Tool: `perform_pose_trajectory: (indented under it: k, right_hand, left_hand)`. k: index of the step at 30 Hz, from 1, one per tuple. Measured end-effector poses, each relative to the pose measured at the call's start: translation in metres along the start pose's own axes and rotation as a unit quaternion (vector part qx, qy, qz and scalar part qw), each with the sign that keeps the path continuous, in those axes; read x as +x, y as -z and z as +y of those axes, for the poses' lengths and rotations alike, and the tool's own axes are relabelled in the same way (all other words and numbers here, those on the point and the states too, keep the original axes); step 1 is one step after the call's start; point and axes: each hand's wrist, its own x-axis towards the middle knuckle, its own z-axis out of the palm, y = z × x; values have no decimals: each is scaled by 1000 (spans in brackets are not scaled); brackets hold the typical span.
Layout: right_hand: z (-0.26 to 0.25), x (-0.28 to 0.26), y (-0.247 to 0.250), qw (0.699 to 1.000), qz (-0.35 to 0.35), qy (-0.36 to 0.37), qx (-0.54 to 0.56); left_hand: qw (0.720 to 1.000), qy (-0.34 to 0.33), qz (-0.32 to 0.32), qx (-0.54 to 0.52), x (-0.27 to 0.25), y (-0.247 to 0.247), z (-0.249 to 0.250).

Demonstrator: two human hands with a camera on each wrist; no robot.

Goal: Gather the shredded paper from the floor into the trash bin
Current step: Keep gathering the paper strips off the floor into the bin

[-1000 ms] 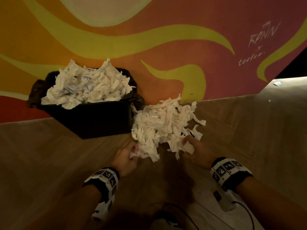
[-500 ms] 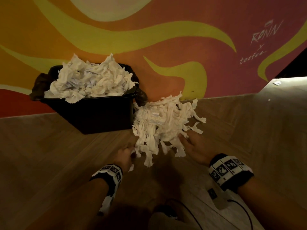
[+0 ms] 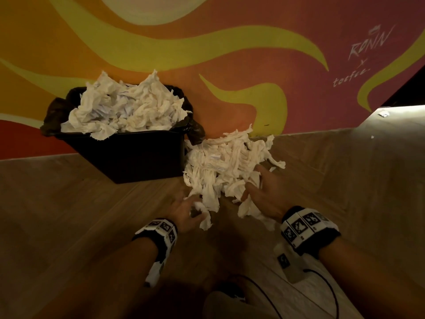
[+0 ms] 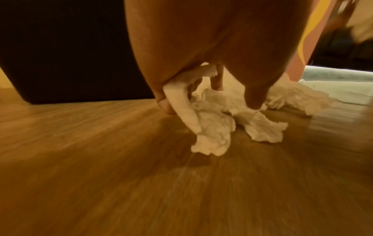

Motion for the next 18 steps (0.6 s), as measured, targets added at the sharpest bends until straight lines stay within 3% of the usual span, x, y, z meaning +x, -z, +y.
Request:
perform_pose_trajectory:
  k: [2, 5, 8, 10, 13, 18]
  right_hand:
    - [-2, -1, -2, 999, -11, -8, 51]
    - [2, 0, -2, 999, -27, 15, 13]
    - [4, 3, -13, 991, -127, -5, -49]
    - [7, 6, -29, 980, -171, -47, -95]
    - [11, 13, -61, 969, -168, -131, -128]
    - [17, 25, -102, 952, -115, -195, -205]
  left_hand:
    - [1000, -1, -1, -16, 1, -7, -1]
    - [997, 9, 45, -65, -3, -12, 1]
    - [978, 52, 79, -183, -13, -9, 0]
    - [972, 66, 108, -199, -20, -2, -3]
    - [974, 76, 105, -186, -22, 11, -6]
    - [978, 71, 69, -182, -17, 34, -13]
